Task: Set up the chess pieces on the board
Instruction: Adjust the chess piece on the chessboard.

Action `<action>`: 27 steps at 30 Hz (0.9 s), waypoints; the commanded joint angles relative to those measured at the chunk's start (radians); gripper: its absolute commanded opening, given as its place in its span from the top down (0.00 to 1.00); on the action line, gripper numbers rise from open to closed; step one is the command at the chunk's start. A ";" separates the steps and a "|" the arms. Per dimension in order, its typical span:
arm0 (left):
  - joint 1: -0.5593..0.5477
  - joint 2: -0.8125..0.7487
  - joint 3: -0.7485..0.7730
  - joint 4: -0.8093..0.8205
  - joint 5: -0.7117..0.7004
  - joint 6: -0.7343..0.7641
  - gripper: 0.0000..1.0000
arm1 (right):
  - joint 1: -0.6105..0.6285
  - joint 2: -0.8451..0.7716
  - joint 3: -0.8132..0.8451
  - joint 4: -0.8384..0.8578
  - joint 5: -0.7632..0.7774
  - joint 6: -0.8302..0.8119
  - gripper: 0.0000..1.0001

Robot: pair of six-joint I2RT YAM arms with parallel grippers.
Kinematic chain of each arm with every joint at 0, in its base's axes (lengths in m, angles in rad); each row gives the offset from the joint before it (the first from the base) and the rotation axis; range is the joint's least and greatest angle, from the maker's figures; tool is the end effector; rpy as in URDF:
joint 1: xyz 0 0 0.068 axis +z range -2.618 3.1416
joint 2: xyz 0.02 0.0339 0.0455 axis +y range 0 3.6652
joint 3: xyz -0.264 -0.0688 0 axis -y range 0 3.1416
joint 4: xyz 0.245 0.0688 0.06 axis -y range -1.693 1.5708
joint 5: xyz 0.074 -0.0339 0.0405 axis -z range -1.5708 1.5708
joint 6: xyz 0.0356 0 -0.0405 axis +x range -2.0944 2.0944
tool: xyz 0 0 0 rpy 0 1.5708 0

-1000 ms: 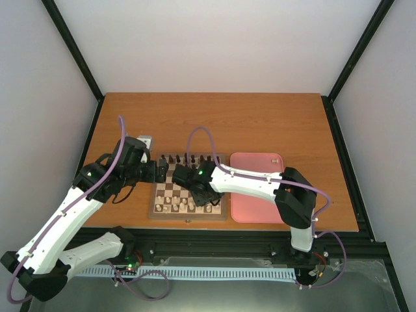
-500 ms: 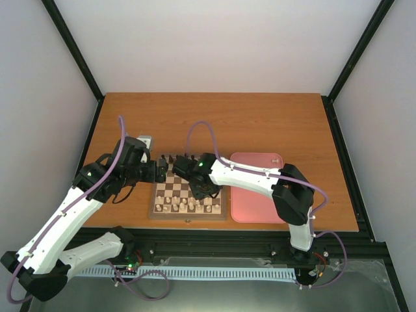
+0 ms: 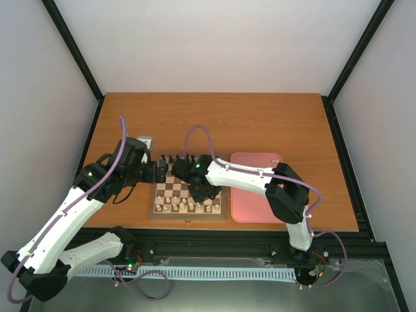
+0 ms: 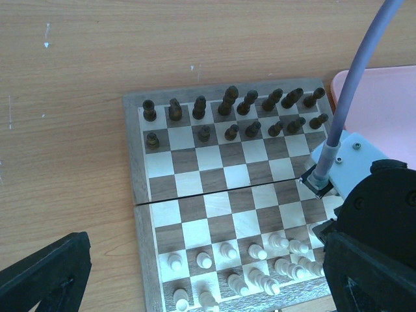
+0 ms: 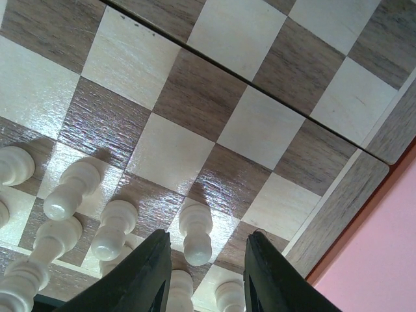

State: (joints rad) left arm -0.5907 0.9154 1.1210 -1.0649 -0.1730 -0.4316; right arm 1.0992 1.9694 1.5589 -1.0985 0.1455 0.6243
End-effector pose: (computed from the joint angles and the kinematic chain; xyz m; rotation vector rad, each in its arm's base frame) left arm 0.1346 -0.0829 0.3489 0.1150 2.4266 -0.2577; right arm 0.1762 0.3342 0.2050 -0.6968 2.9079 -0.0717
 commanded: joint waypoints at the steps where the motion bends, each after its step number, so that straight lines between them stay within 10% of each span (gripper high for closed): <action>1: 0.008 -0.009 0.001 -0.004 -0.011 -0.006 0.00 | -0.001 0.022 0.003 0.008 0.003 -0.005 0.67; 27: 0.008 -0.020 -0.012 -0.011 -0.005 -0.001 0.00 | 0.001 -0.014 -0.049 -0.003 0.008 0.042 0.68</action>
State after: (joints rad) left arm -0.5907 0.9073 1.1080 -1.0657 -0.1726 -0.4316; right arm 1.0992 1.9804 1.5211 -1.1019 0.1432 0.6510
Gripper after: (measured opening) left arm 0.998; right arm 0.322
